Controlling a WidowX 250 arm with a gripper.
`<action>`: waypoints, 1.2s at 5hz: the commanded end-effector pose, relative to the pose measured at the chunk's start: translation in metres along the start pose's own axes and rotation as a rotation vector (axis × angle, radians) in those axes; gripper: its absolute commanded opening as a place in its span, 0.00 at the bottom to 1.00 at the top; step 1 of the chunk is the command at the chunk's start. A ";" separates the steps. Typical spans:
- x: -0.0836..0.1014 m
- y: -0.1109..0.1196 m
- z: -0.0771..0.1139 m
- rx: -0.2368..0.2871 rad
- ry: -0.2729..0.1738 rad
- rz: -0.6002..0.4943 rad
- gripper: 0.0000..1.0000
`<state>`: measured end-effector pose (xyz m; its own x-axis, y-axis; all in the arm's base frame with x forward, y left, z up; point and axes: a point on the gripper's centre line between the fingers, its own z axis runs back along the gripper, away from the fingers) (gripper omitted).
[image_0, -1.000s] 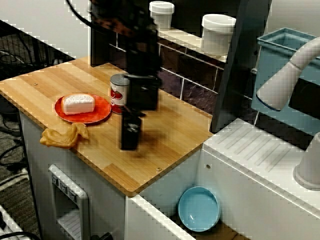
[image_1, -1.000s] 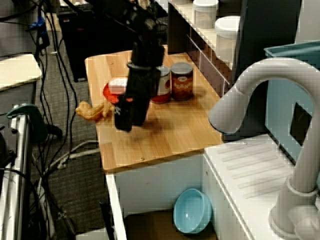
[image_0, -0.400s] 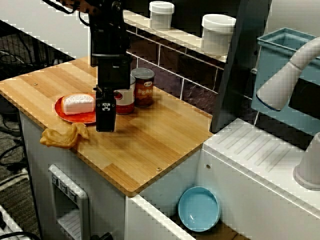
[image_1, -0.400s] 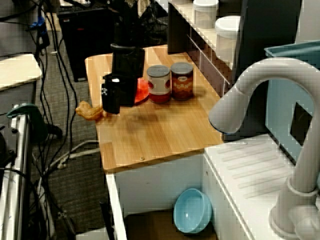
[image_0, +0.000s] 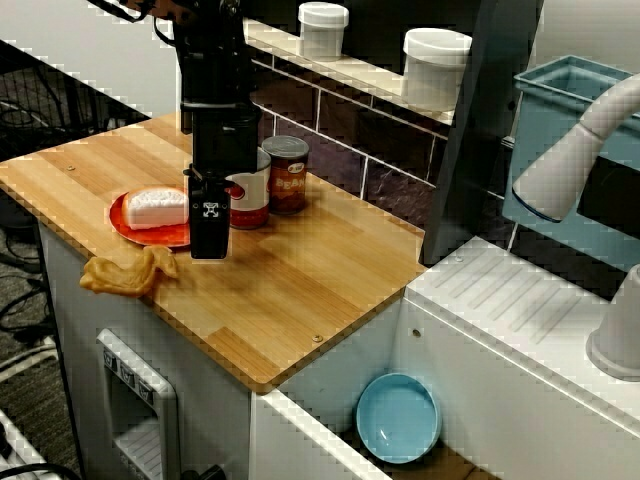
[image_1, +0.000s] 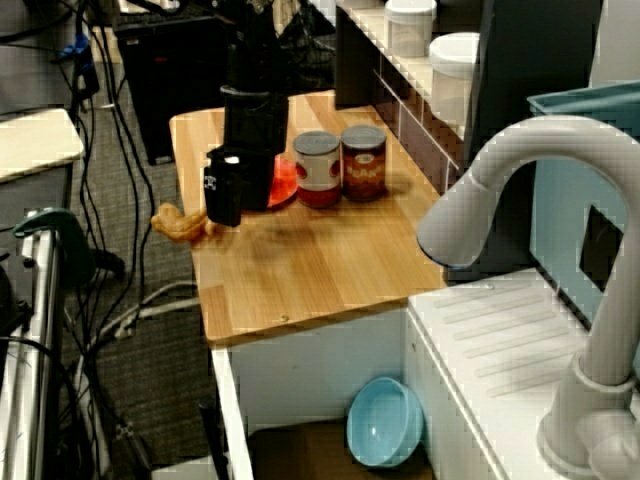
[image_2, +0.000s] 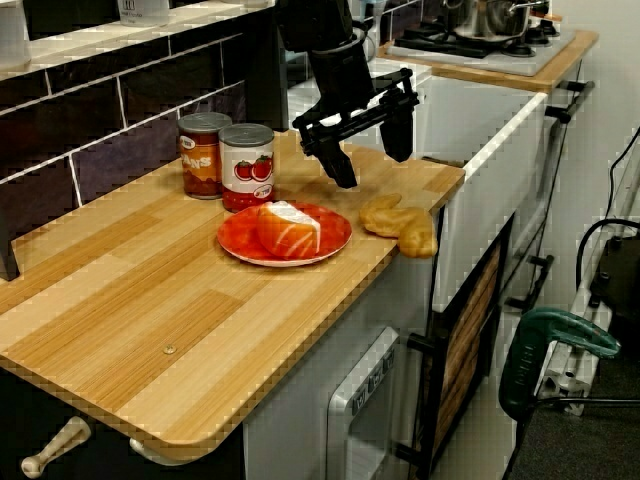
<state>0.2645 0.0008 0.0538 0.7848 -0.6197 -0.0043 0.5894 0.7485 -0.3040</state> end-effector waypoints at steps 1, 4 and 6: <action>0.001 0.001 0.022 0.051 -0.046 -0.018 1.00; 0.013 -0.006 0.033 0.117 -0.061 0.188 1.00; 0.013 -0.007 0.046 0.197 -0.090 0.317 1.00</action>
<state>0.2753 -0.0079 0.0797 0.9407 -0.3362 -0.0460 0.3273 0.9348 -0.1378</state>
